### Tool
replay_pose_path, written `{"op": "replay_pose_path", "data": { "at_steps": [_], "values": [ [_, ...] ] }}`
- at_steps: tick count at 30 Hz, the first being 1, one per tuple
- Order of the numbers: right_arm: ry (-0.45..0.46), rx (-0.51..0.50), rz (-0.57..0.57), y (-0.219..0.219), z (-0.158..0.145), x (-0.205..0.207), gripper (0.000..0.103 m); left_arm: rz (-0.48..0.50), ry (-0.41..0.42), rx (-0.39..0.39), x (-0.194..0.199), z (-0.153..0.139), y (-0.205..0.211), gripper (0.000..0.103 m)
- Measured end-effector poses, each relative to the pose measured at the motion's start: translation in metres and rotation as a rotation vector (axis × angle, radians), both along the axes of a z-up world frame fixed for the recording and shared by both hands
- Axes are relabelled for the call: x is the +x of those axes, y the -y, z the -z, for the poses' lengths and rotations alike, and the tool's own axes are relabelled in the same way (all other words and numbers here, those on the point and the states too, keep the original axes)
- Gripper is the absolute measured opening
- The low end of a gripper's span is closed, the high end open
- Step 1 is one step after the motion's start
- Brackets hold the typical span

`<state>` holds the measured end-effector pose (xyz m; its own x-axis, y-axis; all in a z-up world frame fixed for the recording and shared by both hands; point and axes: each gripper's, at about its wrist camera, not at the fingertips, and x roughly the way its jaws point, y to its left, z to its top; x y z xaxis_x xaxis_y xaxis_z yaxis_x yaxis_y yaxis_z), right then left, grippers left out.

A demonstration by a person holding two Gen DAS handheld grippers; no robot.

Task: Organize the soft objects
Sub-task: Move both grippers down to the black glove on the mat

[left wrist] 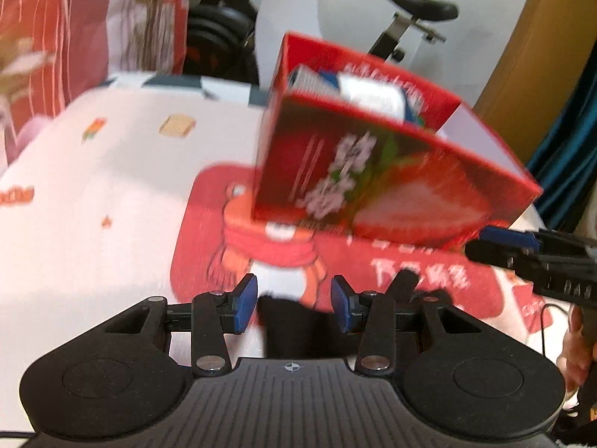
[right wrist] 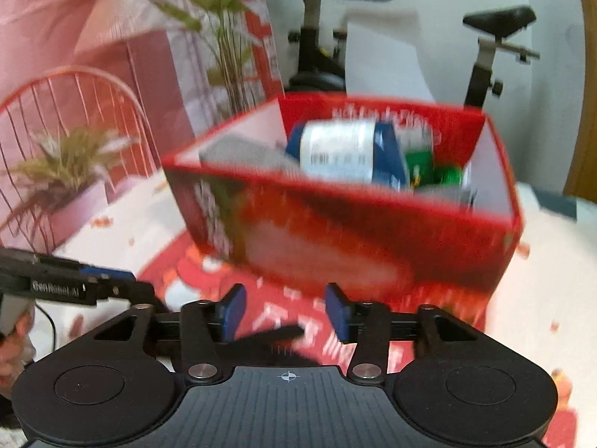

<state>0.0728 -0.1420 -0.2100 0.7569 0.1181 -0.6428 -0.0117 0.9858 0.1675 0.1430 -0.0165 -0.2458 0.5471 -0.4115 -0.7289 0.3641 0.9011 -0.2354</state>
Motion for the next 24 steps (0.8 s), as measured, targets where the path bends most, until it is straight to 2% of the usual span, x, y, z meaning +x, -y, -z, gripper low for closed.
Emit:
{"op": "replay_pose_path", "data": {
  "at_steps": [4,9,16,24],
  "values": [
    [-0.067,0.005,-0.004,-0.007,0.027,-0.006,0.048,-0.012,-0.048,-0.032,0.001,0.01,-0.008,0.045],
    [-0.128,0.036,0.02,-0.011,0.05,-0.012,0.051,0.028,-0.091,-0.052,-0.006,0.02,-0.001,0.045],
    [-0.122,0.03,0.016,-0.011,0.054,-0.012,0.061,0.008,-0.101,-0.083,-0.01,0.029,-0.003,0.045],
    [-0.129,0.0,0.024,-0.013,0.055,-0.011,0.067,0.027,-0.103,-0.087,-0.009,0.032,0.006,0.044]
  ]
}}
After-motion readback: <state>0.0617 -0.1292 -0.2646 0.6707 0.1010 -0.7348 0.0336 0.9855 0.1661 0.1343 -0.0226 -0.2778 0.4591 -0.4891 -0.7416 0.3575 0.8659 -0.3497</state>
